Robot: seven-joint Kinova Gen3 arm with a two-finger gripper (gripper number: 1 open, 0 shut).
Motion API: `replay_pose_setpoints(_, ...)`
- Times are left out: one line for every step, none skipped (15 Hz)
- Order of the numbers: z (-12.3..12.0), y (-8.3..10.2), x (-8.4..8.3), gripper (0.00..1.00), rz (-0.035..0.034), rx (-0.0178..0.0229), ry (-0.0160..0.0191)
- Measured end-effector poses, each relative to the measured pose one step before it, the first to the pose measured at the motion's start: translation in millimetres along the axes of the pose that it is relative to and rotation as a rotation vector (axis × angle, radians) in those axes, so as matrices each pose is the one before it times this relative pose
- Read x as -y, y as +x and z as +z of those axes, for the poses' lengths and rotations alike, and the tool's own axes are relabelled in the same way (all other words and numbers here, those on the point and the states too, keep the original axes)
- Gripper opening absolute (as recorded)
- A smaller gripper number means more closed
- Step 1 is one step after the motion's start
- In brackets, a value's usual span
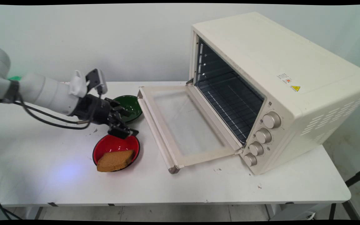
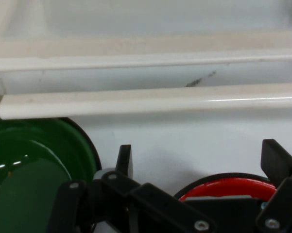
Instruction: Close the oven
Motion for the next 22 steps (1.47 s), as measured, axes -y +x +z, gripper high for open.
replay_pose_setpoints(3.09, 0.92, -0.90, 1.00, -0.00307, 0.00576, 0.00223)
replay_pose_setpoints(4.86, 1.03, -1.52, 1.00, -0.00480, 0.01298, 0.00290)
replay_pose_setpoints(3.72, 0.50, -1.22, 1.00, -0.00347, 0.01251, 0.00177)
replay_pose_setpoints(3.83, 0.28, -1.30, 1.00, -0.00340, 0.01471, 0.00203)
replay_pose_setpoints(3.27, 0.53, -0.78, 0.00, -0.00233, 0.00998, 0.00192)
replay_pose_setpoints(3.91, 1.04, -0.79, 0.00, -0.00154, 0.00854, 0.00128)
replay_pose_setpoints(3.96, 1.24, -0.71, 0.00, -0.00079, 0.00531, 0.00042)
replay_pose_setpoints(3.51, 1.17, -0.25, 0.00, 0.00007, 0.00340, 0.00068)
replay_pose_setpoints(2.26, 0.81, -0.08, 0.00, 0.00020, 0.00189, 0.00052)
replay_pose_setpoints(3.27, 1.07, 0.21, 0.00, 0.00001, 0.00166, 0.00219)
replay_pose_setpoints(1.98, 0.65, 0.26, 0.00, -0.00043, 0.00039, 0.00175)
replay_pose_setpoints(3.12, 1.01, 0.46, 0.00, -0.00039, 0.00007, 0.00202)
replay_pose_setpoints(3.40, 1.02, 0.48, 0.00, 0.00048, -0.00018, 0.00135)
replay_pose_setpoints(2.99, 0.59, 0.46, 0.00, 0.00079, -0.00009, 0.00075)
replay_pose_setpoints(2.70, 0.08, 0.46, 0.00, 0.00173, 0.00040, 0.00044)
replay_pose_setpoints(2.07, -0.09, 0.46, 0.00, 0.00202, 0.00041, 0.00031)
replay_pose_setpoints(2.15, -0.40, 0.61, 0.00, 0.00268, 0.00056, 0.00045)
replay_pose_setpoints(1.93, -0.56, 0.66, 0.00, 0.00353, 0.00022, 0.00004)
replay_pose_setpoints(1.67, -0.52, 0.61, 0.00, 0.00339, -0.00028, 0.00016)
replay_pose_setpoints(1.78, -0.79, 0.62, 0.00, 0.00382, -0.00081, 0.00018)
replay_pose_setpoints(1.68, -0.52, 0.61, 0.00, 0.00275, -0.00223, 0.00023)
replay_pose_setpoints(2.05, -0.47, 0.78, 0.00, 0.00267, -0.00421, 0.00012)
